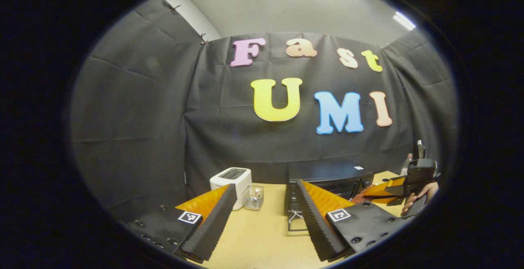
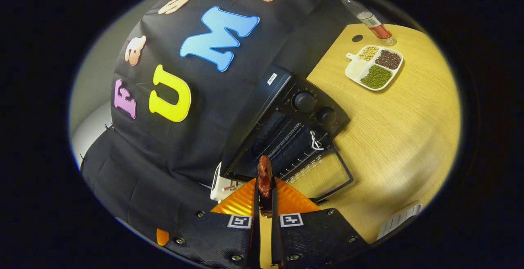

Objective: Open the electric oven with the left hand, put the food in, and close the electric oven.

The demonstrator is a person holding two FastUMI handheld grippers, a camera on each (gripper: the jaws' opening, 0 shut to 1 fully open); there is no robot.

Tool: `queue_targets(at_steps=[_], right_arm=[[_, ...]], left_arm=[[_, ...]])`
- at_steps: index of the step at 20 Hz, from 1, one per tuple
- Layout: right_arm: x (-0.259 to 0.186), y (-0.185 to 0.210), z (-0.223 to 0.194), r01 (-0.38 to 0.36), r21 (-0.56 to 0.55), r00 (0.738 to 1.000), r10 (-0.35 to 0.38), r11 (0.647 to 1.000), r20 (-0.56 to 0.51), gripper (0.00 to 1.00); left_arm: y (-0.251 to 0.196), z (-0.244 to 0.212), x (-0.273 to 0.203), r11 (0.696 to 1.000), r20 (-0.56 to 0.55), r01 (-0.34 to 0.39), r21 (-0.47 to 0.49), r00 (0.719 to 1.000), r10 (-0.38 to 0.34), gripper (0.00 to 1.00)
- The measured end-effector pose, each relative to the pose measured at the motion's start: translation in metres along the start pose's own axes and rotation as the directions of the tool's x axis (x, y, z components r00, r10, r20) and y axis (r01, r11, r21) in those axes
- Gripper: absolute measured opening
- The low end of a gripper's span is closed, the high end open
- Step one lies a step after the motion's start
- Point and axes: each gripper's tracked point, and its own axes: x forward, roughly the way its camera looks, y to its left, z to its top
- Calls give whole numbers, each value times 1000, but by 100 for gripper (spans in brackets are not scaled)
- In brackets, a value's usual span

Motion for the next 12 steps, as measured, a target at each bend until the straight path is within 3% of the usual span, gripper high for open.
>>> queue_targets(at_steps=[12], right_arm=[[95,8,0,-29,-39,996,32,999,81,11]], left_arm=[[38,-14,0,997,-48,-68,36,996,69,99]])
